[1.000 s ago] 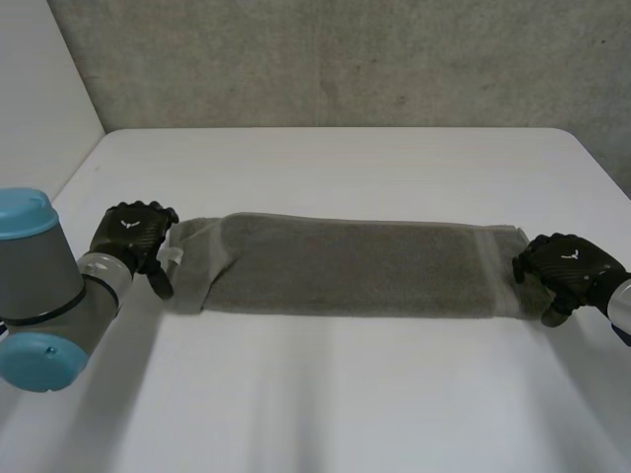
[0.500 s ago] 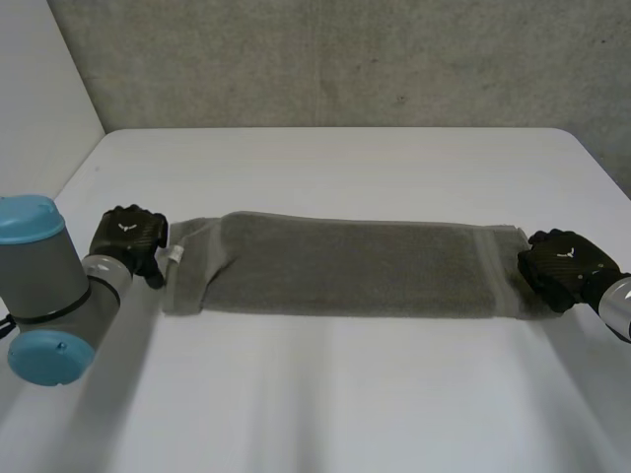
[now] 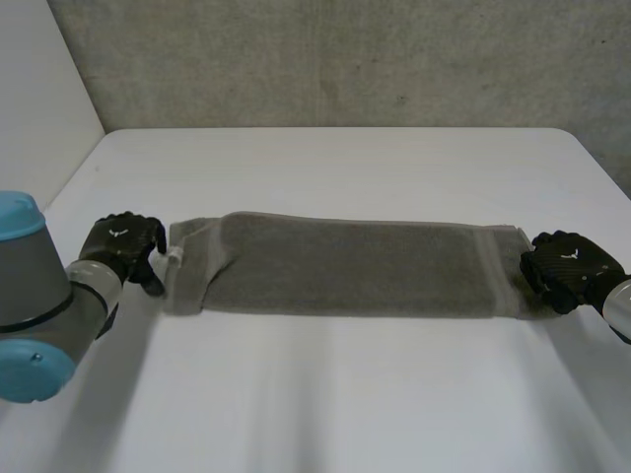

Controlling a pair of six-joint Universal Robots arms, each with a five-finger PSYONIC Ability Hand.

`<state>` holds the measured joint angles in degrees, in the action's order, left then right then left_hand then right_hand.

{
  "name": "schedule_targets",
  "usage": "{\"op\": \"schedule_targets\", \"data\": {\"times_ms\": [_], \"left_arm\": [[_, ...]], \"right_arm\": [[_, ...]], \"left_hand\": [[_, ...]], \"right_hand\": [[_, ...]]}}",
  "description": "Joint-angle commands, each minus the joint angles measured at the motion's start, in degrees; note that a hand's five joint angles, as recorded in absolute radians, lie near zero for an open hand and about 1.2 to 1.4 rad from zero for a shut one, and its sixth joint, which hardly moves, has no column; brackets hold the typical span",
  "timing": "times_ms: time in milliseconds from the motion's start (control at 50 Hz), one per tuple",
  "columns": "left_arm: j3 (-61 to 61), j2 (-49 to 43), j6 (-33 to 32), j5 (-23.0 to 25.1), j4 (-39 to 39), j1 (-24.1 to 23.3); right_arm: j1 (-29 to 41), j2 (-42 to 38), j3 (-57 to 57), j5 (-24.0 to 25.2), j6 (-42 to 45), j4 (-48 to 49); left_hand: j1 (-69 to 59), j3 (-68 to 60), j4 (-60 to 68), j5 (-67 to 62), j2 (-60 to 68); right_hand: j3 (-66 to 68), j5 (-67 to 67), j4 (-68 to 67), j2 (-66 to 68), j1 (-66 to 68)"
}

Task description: Fold the towel.

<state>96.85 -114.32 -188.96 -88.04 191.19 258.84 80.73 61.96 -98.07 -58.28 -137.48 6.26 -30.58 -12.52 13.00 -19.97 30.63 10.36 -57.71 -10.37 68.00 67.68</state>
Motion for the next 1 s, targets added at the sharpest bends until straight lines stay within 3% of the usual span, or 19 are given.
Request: {"op": "schedule_targets", "data": {"times_ms": [20,200,320,560,660,700,760,1000], "left_arm": [[0.2,0.4,7.1,2.7,-8.3,1.6],[1.9,-0.2,8.4,4.4,-8.8,3.0],[1.9,-2.5,8.3,3.9,-4.2,2.7],[0.2,-5.2,8.2,-0.5,0.6,1.9],[0.1,-5.6,8.2,-0.5,0.9,1.7],[0.2,-5.5,8.2,-0.4,1.9,0.9],[0.1,-5.5,8.3,-0.2,2.3,0.2],[0.1,-5.4,8.3,0.1,2.3,-0.9]], "right_arm": [[-0.1,0.2,-0.2,0.1,0.0,-0.1],[0.1,0.3,-0.5,0.3,0.0,-0.1],[0.2,0.4,-1.1,0.7,0.1,-0.1],[0.1,0.6,-1.2,0.9,0.1,-0.1],[0.1,0.6,-1.3,0.9,0.3,-0.1],[0.1,0.6,-1.3,0.9,0.5,-0.1],[0.1,0.6,-1.3,0.9,0.5,-0.1],[0.1,0.6,-1.4,0.9,0.6,-0.1]], "left_hand": [[11.3,2.5,-3.0,10.6,-11.3],[11.5,2.5,-3.0,10.8,-11.5],[11.1,2.5,-3.0,10.5,-11.2],[9.4,2.5,-3.0,8.8,-9.5],[-0.5,2.5,-3.0,-1.1,0.4],[-12.7,2.5,-3.0,-13.3,12.7],[-19.0,2.5,-3.0,-19.6,18.9],[-30.1,2.5,-3.0,-30.7,30.1]], "right_hand": [[-0.4,0.6,0.4,-0.9,-0.6],[-0.4,1.1,0.4,-1.4,-1.1],[-0.4,1.1,0.4,-1.4,-1.1],[-0.4,1.1,0.4,-1.4,-1.1],[-0.4,1.1,0.4,-1.4,-1.1],[-0.4,1.1,0.4,-1.4,-1.1],[-0.4,1.1,0.4,-1.4,-1.1],[-0.4,1.1,0.4,-1.4,-1.1]]}}
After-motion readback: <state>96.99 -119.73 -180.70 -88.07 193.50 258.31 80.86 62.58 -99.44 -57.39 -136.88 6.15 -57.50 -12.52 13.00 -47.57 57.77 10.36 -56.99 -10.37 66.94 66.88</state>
